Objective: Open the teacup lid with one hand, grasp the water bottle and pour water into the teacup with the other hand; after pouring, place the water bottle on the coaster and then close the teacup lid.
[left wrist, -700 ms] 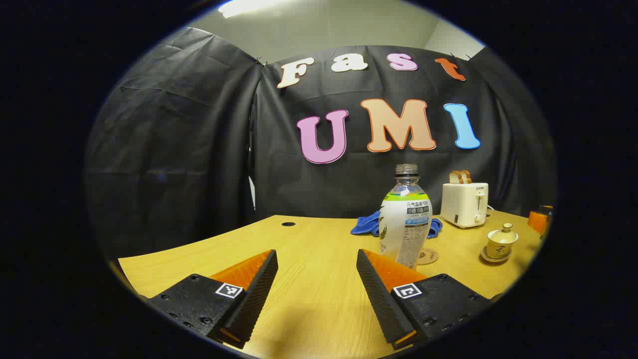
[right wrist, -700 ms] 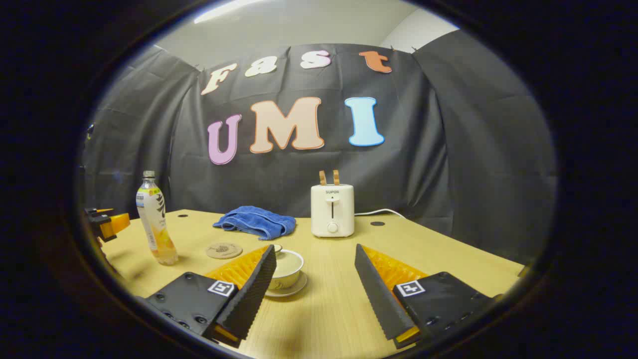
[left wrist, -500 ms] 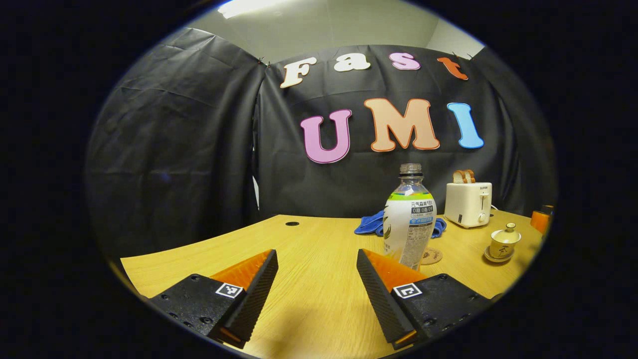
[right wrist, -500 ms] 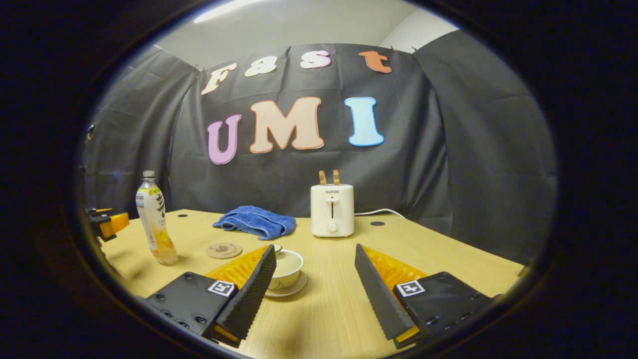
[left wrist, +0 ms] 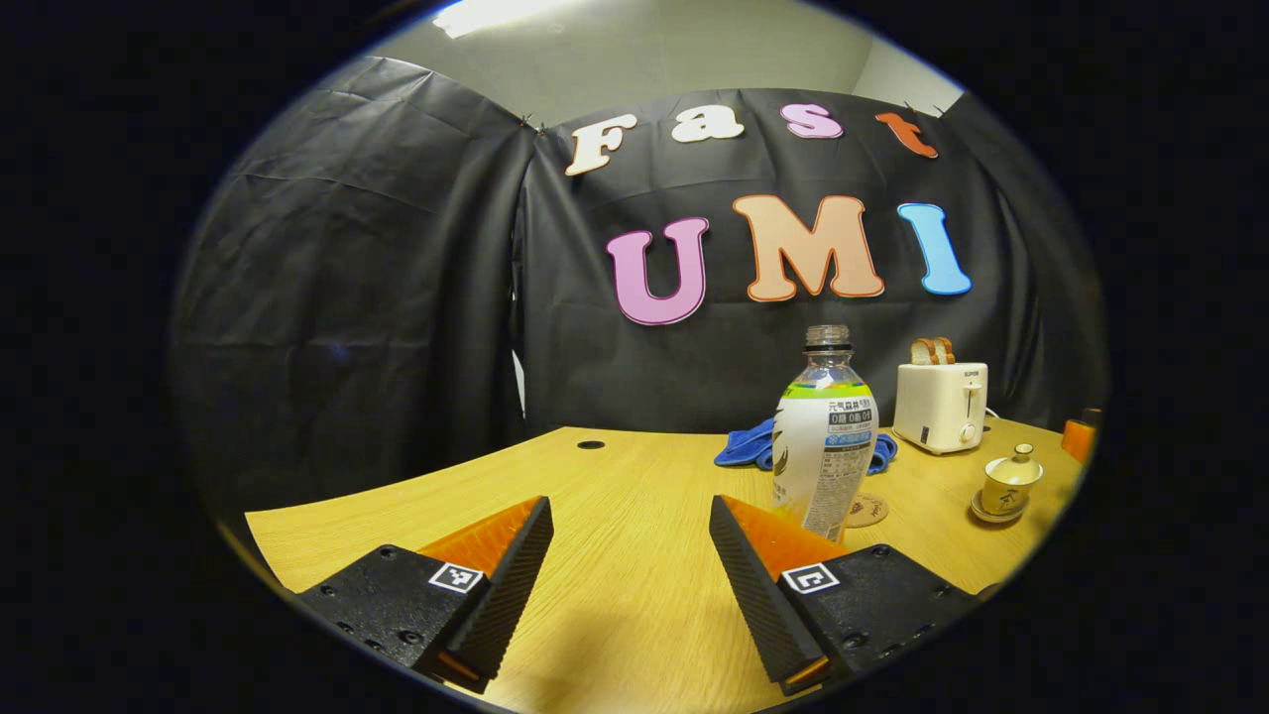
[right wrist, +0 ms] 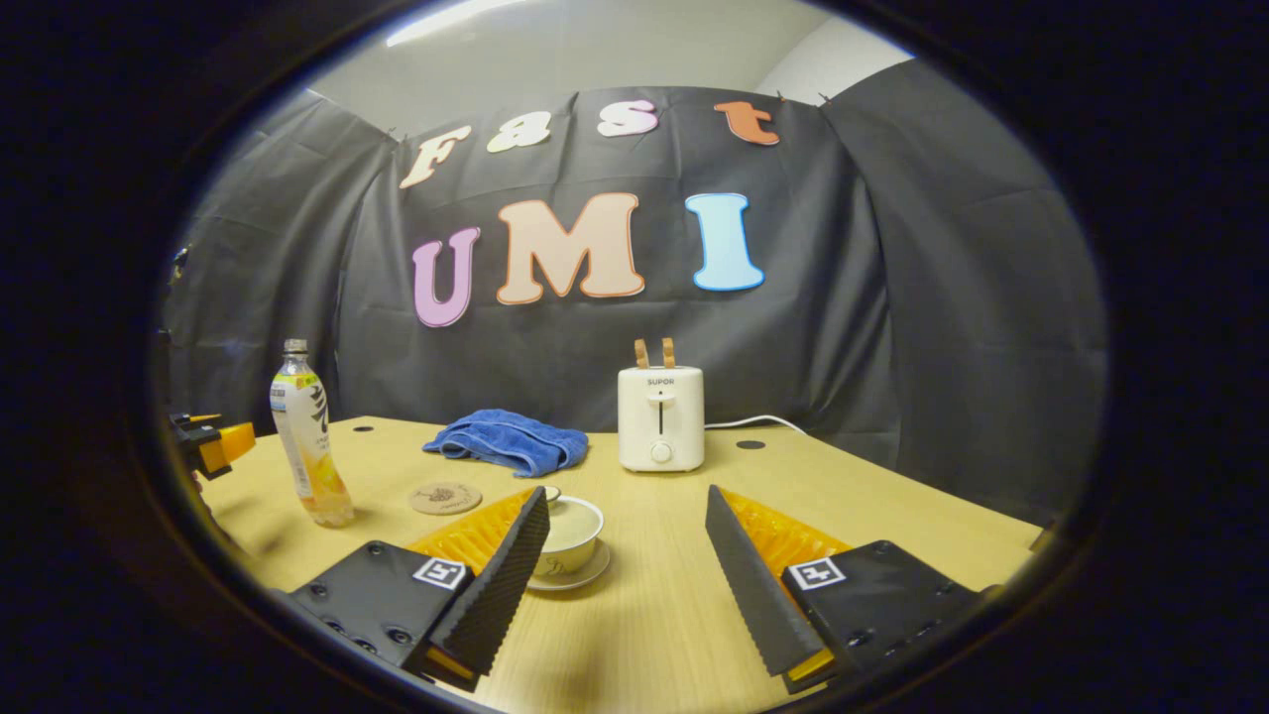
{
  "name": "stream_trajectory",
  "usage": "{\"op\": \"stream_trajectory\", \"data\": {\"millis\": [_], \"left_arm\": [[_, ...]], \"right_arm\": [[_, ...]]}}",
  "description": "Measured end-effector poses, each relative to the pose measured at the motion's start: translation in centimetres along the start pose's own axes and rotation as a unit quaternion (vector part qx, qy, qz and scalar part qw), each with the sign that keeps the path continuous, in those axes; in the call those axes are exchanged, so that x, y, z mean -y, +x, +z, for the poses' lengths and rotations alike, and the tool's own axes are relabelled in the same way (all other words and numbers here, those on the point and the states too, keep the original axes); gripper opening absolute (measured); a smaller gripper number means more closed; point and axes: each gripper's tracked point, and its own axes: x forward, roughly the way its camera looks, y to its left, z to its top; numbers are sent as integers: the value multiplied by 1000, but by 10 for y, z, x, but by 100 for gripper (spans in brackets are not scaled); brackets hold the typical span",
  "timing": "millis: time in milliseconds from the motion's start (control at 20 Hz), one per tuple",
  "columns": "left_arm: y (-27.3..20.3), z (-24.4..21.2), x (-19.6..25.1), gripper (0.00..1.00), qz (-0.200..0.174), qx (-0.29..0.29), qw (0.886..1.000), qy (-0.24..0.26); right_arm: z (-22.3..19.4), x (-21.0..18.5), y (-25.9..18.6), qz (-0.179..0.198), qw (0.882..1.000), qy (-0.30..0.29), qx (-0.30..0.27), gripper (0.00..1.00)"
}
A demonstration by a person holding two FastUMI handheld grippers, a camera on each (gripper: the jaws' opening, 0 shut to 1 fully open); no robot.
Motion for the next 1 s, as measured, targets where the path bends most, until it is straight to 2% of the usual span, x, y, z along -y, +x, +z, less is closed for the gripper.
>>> {"op": "stream_trajectory", "data": {"millis": [500, 1000], "left_arm": [[0, 0, -1, 93, 0, 0, 1000, 0], [0, 0, 1, 93, -4, 1, 1000, 1]], "right_arm": [[0, -2, 0, 10, 1000, 0, -1, 96], [-4, -45, 12, 118, 993, 2, -11, 96]]}}
